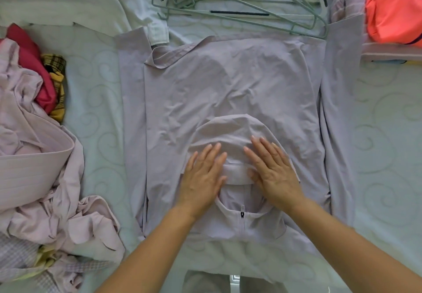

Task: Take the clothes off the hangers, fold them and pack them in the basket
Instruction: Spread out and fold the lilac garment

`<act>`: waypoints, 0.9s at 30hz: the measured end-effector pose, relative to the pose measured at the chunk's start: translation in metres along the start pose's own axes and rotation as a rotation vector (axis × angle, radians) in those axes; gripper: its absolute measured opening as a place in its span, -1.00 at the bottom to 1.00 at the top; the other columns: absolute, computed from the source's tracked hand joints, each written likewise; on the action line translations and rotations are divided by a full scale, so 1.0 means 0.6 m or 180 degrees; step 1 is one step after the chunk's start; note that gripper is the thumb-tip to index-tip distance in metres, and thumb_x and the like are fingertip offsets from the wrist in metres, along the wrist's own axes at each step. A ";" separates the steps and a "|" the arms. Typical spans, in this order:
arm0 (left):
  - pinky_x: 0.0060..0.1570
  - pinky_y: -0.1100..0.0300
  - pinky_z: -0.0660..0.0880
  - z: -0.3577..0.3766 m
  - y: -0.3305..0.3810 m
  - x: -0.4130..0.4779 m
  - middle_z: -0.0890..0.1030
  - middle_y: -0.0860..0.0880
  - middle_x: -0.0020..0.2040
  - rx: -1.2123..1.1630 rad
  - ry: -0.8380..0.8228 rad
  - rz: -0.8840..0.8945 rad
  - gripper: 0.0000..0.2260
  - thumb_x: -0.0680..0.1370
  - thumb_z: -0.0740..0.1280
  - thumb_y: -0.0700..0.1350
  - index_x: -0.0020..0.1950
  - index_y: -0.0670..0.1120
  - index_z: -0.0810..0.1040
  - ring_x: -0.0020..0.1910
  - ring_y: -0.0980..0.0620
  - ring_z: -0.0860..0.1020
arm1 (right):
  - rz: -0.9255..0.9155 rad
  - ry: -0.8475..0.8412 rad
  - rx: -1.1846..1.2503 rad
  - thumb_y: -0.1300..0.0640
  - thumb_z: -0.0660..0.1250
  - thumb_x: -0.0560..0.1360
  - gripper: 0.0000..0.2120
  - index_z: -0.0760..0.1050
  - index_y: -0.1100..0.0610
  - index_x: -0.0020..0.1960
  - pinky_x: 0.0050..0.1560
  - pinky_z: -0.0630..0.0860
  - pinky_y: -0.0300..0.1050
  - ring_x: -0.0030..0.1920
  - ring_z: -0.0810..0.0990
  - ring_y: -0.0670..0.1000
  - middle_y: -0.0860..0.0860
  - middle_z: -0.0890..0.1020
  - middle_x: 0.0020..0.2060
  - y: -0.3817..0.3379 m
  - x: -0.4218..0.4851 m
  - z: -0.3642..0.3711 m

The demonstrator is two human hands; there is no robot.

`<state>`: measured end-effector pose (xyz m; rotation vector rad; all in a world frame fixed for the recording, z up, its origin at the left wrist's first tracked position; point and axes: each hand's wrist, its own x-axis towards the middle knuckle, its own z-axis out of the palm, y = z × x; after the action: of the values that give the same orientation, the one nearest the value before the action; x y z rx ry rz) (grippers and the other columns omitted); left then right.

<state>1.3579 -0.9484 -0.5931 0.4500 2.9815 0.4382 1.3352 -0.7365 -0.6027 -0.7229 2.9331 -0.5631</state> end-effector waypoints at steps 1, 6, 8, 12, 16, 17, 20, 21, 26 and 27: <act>0.35 0.01 0.14 0.017 -0.002 -0.012 0.38 -0.12 0.41 0.0170 -0.0125 0.0014 -0.49 0.49 0.13 0.10 0.38 -0.08 0.29 0.42 -0.04 0.21 | -0.0051 -0.0079 -0.0137 -0.01 0.08 0.58 -0.53 0.23 0.12 0.44 0.43 0.14 0.05 0.45 0.21 0.09 0.12 0.29 0.44 0.000 -0.001 0.011; 0.47 0.03 -0.14 0.072 -0.051 -0.043 -0.18 0.02 0.55 0.0424 -0.0298 0.0090 -0.37 0.56 -0.13 0.29 0.54 0.01 -0.12 0.52 0.07 -0.16 | 0.0197 -0.0743 -0.0614 -0.18 -0.19 0.62 -0.45 0.12 0.06 0.50 0.46 0.05 0.08 0.48 0.14 0.07 0.09 0.10 0.51 0.018 -0.004 0.050; 0.46 0.03 -0.14 0.065 -0.047 -0.036 -0.22 0.04 0.54 0.0340 -0.0431 0.0049 -0.37 0.56 -0.15 0.30 0.54 0.02 -0.16 0.52 0.08 -0.17 | 0.0219 -0.0838 -0.0653 -0.20 -0.23 0.61 -0.44 0.07 0.05 0.51 0.48 -0.01 0.06 0.49 0.11 0.07 0.05 -0.05 0.53 0.018 -0.002 0.052; 0.47 0.01 -0.08 0.049 -0.033 -0.056 -0.17 0.00 0.55 0.0275 -0.0382 0.0085 -0.37 0.57 -0.12 0.29 0.54 -0.01 -0.09 0.53 0.06 -0.12 | 0.0341 -0.0650 -0.0408 -0.19 -0.21 0.61 -0.43 0.07 0.08 0.51 0.48 -0.04 0.01 0.50 0.06 0.05 0.06 0.02 0.52 -0.003 -0.009 0.033; 0.44 0.05 -0.04 0.045 -0.032 -0.078 -0.12 0.00 0.55 0.0102 -0.0706 -0.0065 -0.36 0.55 -0.05 0.29 0.54 0.01 -0.05 0.53 0.07 -0.06 | 0.0204 -0.0954 -0.0462 -0.23 -0.24 0.60 -0.41 -0.10 0.03 0.54 0.47 -0.05 -0.01 0.52 -0.12 -0.04 0.03 -0.11 0.54 -0.011 -0.037 0.041; 0.43 0.06 -0.01 0.037 -0.029 -0.073 -0.03 -0.01 0.55 0.0036 -0.0764 -0.0146 -0.41 0.58 -0.11 0.28 0.54 0.02 0.03 0.52 0.05 0.04 | 0.0271 -0.1046 -0.0489 -0.24 -0.25 0.59 -0.40 -0.10 0.02 0.54 0.47 -0.06 -0.02 0.52 -0.13 -0.04 0.03 -0.08 0.54 -0.013 -0.036 0.041; 0.40 0.12 0.04 -0.002 -0.020 -0.056 0.29 -0.08 0.45 -0.0492 -0.0461 -0.0570 -0.48 0.61 -0.10 0.23 0.41 -0.06 0.25 0.42 -0.02 0.24 | 0.0595 -0.1048 -0.0352 -0.25 -0.22 0.59 -0.41 0.13 0.05 0.47 0.45 -0.09 -0.07 0.49 0.04 0.01 0.11 0.23 0.47 -0.030 -0.022 0.020; 0.39 0.16 0.04 -0.013 -0.021 -0.058 0.33 -0.11 0.43 -0.0712 -0.0217 -0.0849 -0.50 0.60 -0.06 0.22 0.39 -0.07 0.26 0.41 -0.01 0.24 | 0.0633 -0.0946 -0.0268 -0.24 -0.20 0.59 -0.42 0.17 0.07 0.45 0.45 -0.10 -0.09 0.48 0.07 0.02 0.12 0.27 0.44 -0.038 -0.017 0.008; 0.27 0.22 0.19 -0.027 -0.078 -0.120 0.45 -0.27 0.28 -0.1255 0.0406 -0.2140 -0.32 0.57 -0.06 0.30 0.28 -0.25 0.42 0.27 -0.12 0.37 | 0.0265 -0.0684 -0.0112 -0.14 -0.18 0.62 -0.45 0.29 0.12 0.42 0.43 0.05 -0.05 0.49 0.09 -0.03 0.08 0.29 0.44 -0.067 0.004 0.010; 0.23 0.20 0.22 -0.028 -0.091 -0.132 0.47 -0.27 0.24 -0.1161 0.0383 -0.2159 -0.34 0.57 -0.04 0.28 0.24 -0.27 0.45 0.23 -0.09 0.37 | 0.0312 -0.0742 -0.0119 -0.15 -0.19 0.62 -0.42 0.41 0.12 0.34 0.37 0.11 -0.05 0.43 0.21 0.01 0.08 0.37 0.40 -0.073 0.011 0.015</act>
<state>1.4162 -1.0266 -0.5888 -0.6159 2.8152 0.9072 1.3499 -0.7784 -0.5952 -0.5992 2.7505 -0.3876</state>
